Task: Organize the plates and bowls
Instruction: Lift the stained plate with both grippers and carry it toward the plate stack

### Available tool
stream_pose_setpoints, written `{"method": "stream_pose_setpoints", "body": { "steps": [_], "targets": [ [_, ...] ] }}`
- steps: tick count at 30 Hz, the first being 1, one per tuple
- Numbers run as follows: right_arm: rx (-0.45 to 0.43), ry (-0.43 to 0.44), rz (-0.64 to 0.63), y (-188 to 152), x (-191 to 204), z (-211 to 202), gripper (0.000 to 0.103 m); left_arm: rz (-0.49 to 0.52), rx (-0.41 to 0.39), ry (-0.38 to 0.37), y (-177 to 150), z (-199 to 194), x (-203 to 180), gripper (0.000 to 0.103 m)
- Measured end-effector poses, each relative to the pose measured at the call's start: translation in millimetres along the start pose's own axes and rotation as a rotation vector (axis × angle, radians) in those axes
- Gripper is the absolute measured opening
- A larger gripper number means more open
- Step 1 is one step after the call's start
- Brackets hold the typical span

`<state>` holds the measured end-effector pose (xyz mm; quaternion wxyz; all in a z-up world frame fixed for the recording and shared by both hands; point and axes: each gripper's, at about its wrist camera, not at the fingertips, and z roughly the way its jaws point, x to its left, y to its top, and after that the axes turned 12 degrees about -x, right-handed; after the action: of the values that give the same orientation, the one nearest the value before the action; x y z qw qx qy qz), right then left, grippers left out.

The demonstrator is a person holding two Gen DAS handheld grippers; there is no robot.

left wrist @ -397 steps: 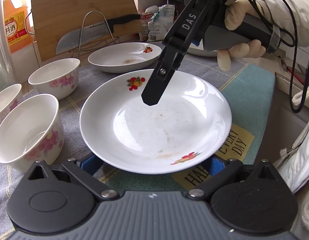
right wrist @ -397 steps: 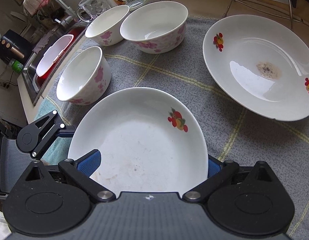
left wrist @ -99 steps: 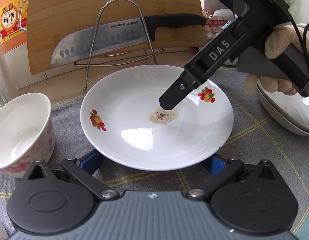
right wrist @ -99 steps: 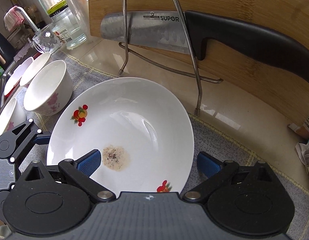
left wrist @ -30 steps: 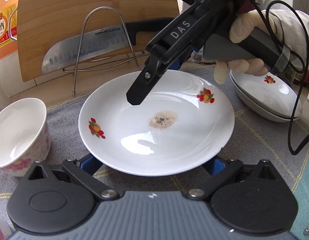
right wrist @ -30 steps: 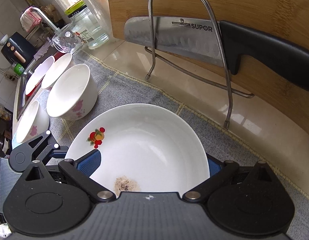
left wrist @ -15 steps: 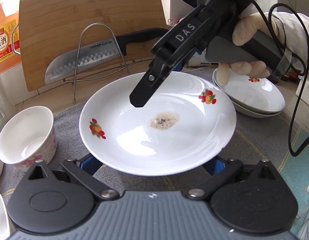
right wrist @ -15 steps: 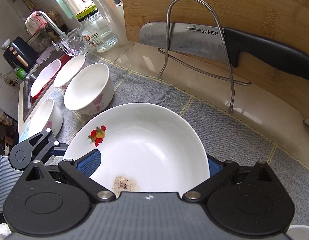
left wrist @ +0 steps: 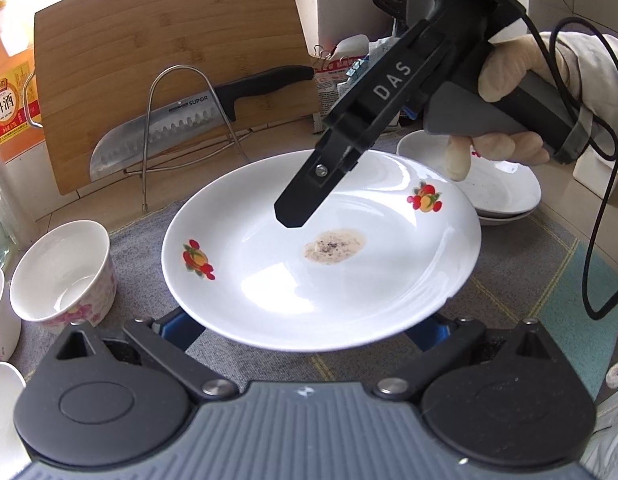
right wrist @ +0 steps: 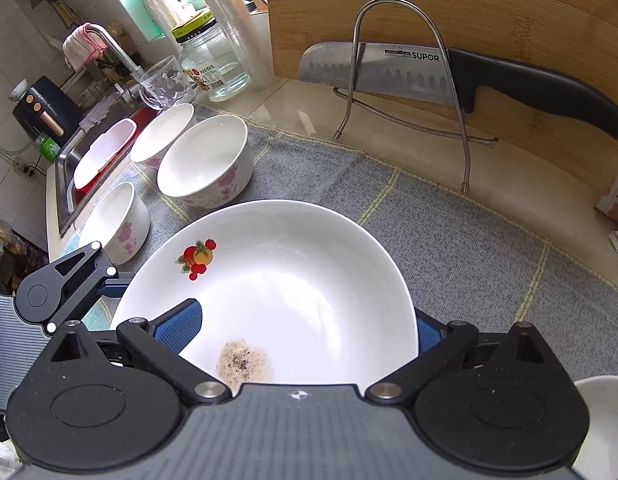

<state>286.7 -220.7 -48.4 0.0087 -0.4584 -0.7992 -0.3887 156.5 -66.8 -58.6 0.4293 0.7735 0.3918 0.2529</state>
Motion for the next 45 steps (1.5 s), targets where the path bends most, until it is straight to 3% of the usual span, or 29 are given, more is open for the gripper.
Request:
{"method": "stream_pose_setpoints", "body": {
  "steps": [18, 45],
  "targets": [
    [-0.059, -0.054, 0.046, -26.8, -7.2, -47.3, 0.103, 0.072, -0.01, -0.066, 15.5, -3.5, -35.8, 0.102],
    [-0.118, -0.171, 0.181, -74.4, -74.8, -115.0, 0.103, 0.158, -0.003, -0.225, 42.9, 48.4, -88.1, 0.102]
  ]
}}
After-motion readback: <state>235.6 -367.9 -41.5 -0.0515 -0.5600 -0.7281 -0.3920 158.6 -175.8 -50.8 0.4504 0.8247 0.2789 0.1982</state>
